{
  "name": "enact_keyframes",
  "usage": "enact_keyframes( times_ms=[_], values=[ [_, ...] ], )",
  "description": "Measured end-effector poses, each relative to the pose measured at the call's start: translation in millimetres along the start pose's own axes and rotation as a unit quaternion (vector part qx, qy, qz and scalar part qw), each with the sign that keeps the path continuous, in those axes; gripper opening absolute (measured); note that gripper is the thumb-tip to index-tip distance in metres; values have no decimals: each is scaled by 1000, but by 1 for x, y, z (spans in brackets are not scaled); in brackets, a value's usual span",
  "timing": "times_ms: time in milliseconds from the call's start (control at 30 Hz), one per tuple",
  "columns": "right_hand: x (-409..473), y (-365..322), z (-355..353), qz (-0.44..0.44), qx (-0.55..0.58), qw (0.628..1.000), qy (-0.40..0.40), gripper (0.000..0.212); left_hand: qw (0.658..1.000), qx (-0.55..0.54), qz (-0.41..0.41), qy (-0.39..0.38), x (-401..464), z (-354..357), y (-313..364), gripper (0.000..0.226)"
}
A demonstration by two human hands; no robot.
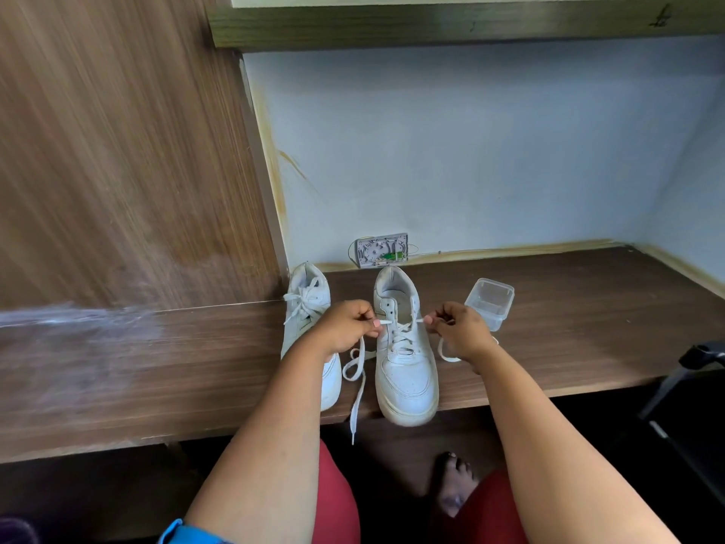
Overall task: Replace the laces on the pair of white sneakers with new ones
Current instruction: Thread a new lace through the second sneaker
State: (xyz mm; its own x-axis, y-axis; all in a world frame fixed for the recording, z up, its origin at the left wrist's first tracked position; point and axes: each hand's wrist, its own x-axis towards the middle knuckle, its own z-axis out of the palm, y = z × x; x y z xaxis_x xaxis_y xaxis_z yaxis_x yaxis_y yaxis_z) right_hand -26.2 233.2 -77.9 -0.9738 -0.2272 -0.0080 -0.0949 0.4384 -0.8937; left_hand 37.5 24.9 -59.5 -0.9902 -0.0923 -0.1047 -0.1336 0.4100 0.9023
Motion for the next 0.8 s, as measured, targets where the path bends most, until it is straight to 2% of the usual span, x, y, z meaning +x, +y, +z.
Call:
enact_keyframes(
  times_ms=[100,233,300,333,400,467,533,633,700,733,800],
  values=[
    [-1,-2,5,7,18,1000,14,14,1000,-7,2,-11,-2,-2,1,21],
    [-8,-8,-11,-22,-101,994,46,31,997,19,-57,-48,-12,-10,10,22],
    [-13,-11,-24,-21,-124,991,54,47,986,139,-83,-34,-18,-19,12,31],
    [-16,-13,-28,-26,-106,992,66,51,972,221,-78,-1,-19,-21,14,32],
    [-21,-22,-28,-43,-24,996,71,51,948,306,7,91,-19,-14,21,28],
    [-28,-37,-17,-69,99,992,24,45,949,262,143,99,-20,8,37,29],
    [-33,-47,-4,-104,164,981,-8,39,967,132,212,46,-22,31,56,26],
    [-38,-55,-2,-137,176,975,-12,36,982,-52,178,26,-25,44,63,20],
    [-41,-55,-7,-123,200,972,-26,34,984,-103,142,35,-26,43,59,13],
    [-41,-52,-9,-108,206,972,-27,33,983,-123,122,54,-26,41,57,12],
    [-39,-45,-14,-81,196,977,-9,30,973,-165,78,140,-21,32,52,17]
  ],
)
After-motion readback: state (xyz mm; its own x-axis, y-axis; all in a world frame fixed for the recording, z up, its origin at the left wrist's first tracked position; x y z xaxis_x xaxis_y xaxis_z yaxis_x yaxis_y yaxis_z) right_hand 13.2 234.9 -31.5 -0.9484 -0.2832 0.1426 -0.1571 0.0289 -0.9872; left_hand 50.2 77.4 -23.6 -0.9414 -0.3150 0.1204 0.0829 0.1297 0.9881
